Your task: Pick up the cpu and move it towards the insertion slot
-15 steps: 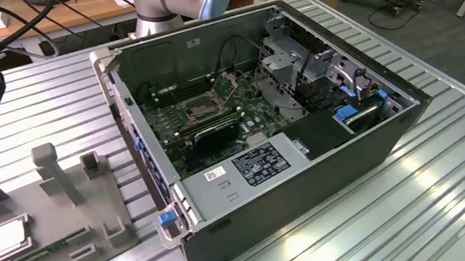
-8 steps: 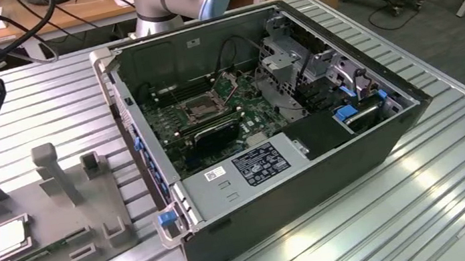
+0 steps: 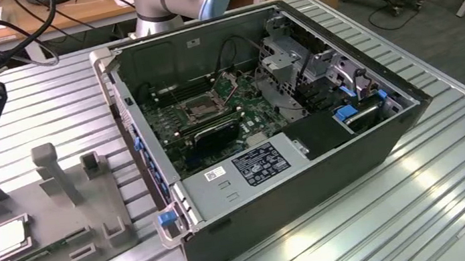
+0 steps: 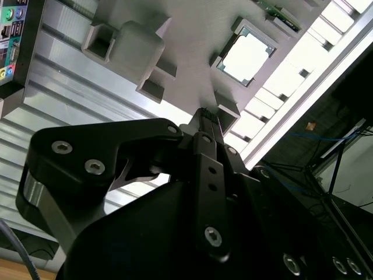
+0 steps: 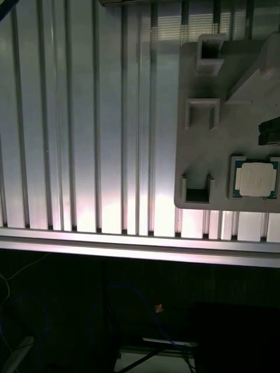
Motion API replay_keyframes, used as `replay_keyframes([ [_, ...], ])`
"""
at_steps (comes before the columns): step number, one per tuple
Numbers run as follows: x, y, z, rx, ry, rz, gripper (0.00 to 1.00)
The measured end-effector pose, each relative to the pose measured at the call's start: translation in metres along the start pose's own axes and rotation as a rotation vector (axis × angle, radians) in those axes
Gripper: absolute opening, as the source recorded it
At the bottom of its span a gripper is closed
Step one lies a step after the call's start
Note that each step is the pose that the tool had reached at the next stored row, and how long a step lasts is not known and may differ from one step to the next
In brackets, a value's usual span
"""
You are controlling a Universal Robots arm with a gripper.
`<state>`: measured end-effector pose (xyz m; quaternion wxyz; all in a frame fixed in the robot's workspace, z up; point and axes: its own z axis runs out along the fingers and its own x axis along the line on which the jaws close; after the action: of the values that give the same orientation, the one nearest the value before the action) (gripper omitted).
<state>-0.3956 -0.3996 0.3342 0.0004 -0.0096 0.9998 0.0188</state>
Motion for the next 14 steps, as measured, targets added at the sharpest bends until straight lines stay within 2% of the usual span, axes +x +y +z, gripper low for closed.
replay_keyframes([
  [9, 0.0016, -0.0001, 0.0018, -0.0001, -0.0002, 0.000, 0.11],
  [14, 0.0021, -0.0002, 0.0060, -0.0001, -0.0002, 0.000, 0.11],
])
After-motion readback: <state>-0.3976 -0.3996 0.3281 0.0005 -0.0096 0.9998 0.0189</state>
